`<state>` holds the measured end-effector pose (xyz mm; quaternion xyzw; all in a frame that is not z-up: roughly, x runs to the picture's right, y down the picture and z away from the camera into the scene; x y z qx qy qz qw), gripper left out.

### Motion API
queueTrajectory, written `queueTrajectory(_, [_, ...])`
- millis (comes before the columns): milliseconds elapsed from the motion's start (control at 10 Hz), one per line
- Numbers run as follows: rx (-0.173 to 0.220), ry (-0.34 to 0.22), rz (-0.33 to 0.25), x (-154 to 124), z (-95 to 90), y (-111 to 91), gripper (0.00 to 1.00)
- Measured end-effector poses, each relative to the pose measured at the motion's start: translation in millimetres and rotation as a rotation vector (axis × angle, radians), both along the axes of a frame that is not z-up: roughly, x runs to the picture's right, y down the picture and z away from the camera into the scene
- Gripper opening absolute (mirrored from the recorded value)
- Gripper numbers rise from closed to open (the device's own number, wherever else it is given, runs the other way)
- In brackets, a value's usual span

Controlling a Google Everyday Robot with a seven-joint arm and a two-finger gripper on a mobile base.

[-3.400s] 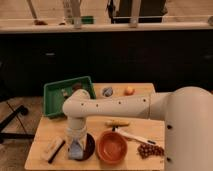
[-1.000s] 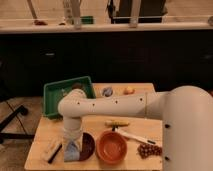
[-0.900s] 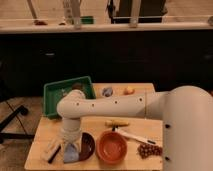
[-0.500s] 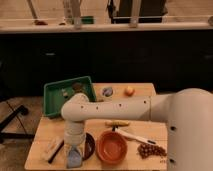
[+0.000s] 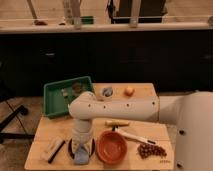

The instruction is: Wipe purple bowl with sponge

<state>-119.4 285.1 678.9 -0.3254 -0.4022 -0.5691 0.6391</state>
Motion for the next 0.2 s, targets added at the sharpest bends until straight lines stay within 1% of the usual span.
queueTrajectory(100, [0.005,0.008,-0.011,-3.4,4.5,-4.5,0.00])
queueTrajectory(200, [0.006,0.016,-0.019,-8.3,13.1,-10.0,0.00])
